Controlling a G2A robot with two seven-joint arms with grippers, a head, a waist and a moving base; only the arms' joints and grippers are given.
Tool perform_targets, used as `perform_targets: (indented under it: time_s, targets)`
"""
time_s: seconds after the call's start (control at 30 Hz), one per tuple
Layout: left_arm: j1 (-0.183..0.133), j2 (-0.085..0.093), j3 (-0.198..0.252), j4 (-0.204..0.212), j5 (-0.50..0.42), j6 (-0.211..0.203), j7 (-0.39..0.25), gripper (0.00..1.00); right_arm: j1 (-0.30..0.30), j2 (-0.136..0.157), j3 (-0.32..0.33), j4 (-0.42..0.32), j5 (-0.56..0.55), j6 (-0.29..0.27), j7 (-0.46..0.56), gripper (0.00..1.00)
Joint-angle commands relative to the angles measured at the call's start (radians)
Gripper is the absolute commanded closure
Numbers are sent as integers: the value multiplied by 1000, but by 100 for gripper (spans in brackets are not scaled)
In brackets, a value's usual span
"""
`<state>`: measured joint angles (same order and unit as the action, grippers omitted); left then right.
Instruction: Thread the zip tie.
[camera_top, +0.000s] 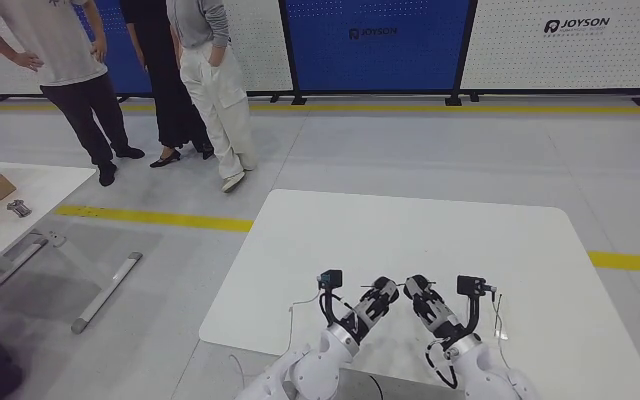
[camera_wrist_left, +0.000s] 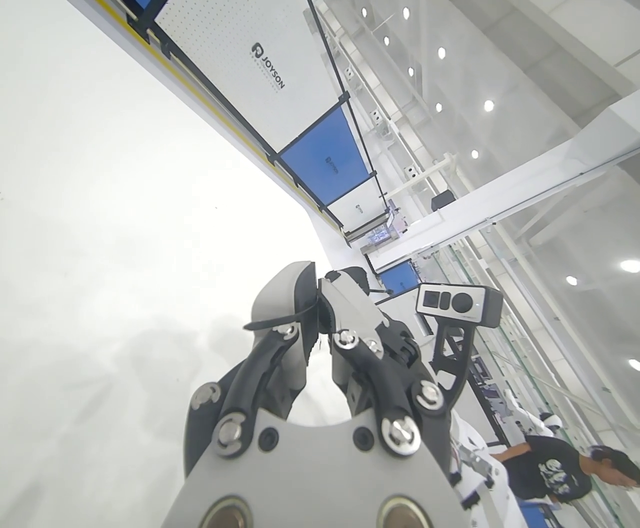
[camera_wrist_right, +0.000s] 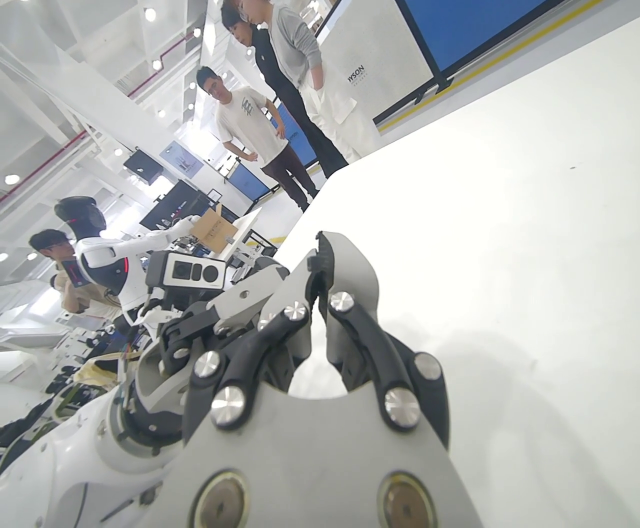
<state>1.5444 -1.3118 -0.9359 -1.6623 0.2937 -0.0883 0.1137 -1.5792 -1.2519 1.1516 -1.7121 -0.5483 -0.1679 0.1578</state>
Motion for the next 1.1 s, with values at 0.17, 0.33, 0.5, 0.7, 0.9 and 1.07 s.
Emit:
perform_targets:
  time_s: [0.17, 0.33, 0.5, 0.7, 0.9, 1.07]
  targets:
    - [5, 2, 1, -4, 10, -13, -6, 100, -1, 0, 0, 1, -1, -7, 8, 100]
    - [6, 2, -1, 2, 19, -5, 3, 100, -3, 1, -1, 0, -4, -10, 11, 100]
    - [1, 0, 8, 8, 32, 12, 12, 66, -8, 1, 3, -1, -4, -12, 6, 100]
    - [-4, -2, 15, 5, 38, 19, 9, 79, -11, 2, 6, -3, -5, -11, 2, 100]
    - [-8, -2, 16, 7, 40, 19, 10, 100, -13, 2, 10, -6, -3, -12, 3, 100]
    - [-11, -3, 17, 11, 39, 18, 15, 100, -15, 3, 14, -11, -4, -11, 2, 100]
